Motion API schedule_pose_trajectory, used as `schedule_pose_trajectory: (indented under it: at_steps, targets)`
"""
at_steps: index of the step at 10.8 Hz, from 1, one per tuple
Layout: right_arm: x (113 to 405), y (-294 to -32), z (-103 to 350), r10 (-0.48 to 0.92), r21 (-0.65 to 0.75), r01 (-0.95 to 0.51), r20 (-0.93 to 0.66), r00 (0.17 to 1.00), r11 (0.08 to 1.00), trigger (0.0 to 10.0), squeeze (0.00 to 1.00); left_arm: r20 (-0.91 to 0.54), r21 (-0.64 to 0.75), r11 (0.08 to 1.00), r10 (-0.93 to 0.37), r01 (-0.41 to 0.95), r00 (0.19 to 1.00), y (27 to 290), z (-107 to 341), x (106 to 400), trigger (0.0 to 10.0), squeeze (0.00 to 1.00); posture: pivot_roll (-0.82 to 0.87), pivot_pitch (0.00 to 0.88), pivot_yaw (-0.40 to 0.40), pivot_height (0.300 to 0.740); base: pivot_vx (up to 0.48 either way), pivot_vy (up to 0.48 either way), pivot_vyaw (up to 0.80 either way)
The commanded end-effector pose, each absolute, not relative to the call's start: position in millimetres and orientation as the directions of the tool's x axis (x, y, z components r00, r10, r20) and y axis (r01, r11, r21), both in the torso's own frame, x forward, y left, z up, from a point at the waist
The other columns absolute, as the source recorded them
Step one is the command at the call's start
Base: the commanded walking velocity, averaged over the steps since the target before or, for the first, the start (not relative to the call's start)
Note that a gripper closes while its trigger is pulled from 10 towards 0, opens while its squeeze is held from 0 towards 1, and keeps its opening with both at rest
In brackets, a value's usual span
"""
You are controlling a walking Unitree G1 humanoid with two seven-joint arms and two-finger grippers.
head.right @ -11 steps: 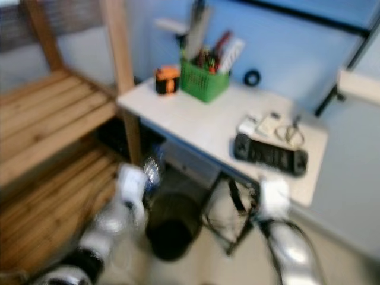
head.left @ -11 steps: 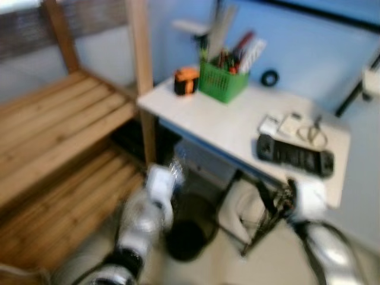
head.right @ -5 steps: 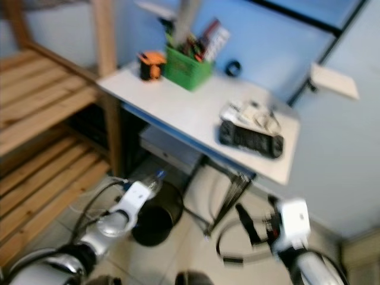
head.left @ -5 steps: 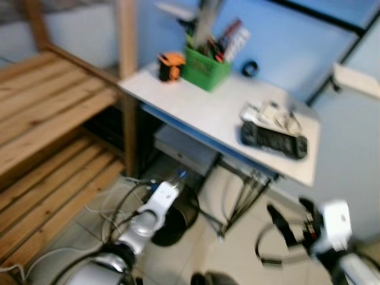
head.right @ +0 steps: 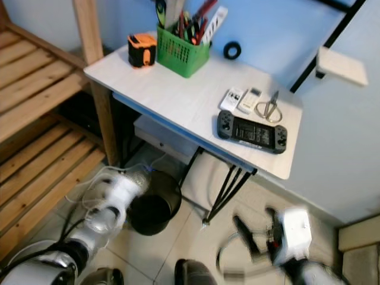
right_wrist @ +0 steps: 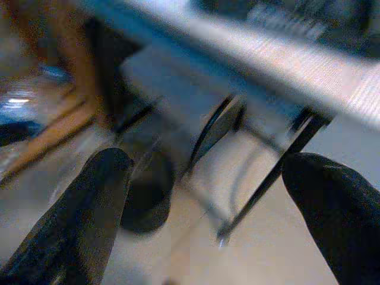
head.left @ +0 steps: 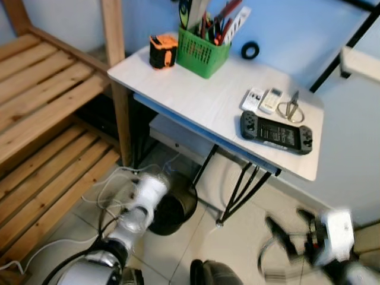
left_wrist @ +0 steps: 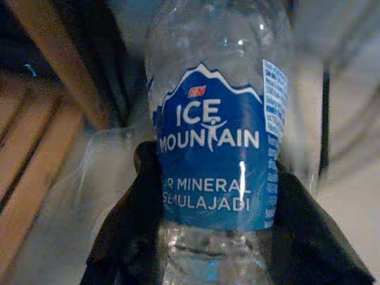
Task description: Clean up the room
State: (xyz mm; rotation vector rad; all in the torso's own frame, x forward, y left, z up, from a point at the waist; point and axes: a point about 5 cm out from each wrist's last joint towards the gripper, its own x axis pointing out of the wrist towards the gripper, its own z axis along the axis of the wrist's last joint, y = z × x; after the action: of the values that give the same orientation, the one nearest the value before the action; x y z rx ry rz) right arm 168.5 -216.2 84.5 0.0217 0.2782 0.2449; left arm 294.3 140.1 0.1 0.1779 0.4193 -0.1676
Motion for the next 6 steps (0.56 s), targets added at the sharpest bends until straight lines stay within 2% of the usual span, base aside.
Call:
schedule_pose_trajectory:
  at_steps: [1, 2, 4, 6]
  targets:
    - [171.8, -221.3, 82.7, 0.196, 0.036, -0.194, -0.264, 0.944, 0.980, 10.0, 0.58, -0.245, 0.069, 0.983, -0.148, 0.169, 0.958, 129.6, 27.5, 309.7, 10.0, 0.00, -0.23, 0.142, -0.096, 0.716, 0.000, 0.000, 0.00]
    - [175.7, -216.8, 82.8, 0.199, 0.049, -0.193, -0.249, 0.948, 0.980, 10.0, 0.58, -0.187, 0.059, 0.983, -0.160, 0.174, 0.969, 126.5, 36.2, 308.8, 10.0, 0.00, -0.21, 0.120, -0.074, 0.716, 0.000, 0.000, 0.00]
    - [194.0, -193.4, 83.5, 0.209, 0.096, -0.195, -0.173, 0.962, 0.976, 10.0, 0.58, 0.007, 0.021, 0.978, -0.207, 0.207, 0.978, 114.9, 88.5, 287.9, 10.0, 0.00, -0.12, 0.035, -0.006, 0.716, 0.000, 0.000, 0.00]
    - [206.5, -194.0, 83.2, 0.177, 0.110, -0.162, -0.143, 0.974, 0.981, 10.0, 0.59, 0.125, 0.039, 0.971, -0.239, 0.236, 0.963, 113.9, 124.1, 291.1, 10.0, 0.00, -0.07, 0.000, 0.005, 0.716, 0.000, 0.000, 0.00]
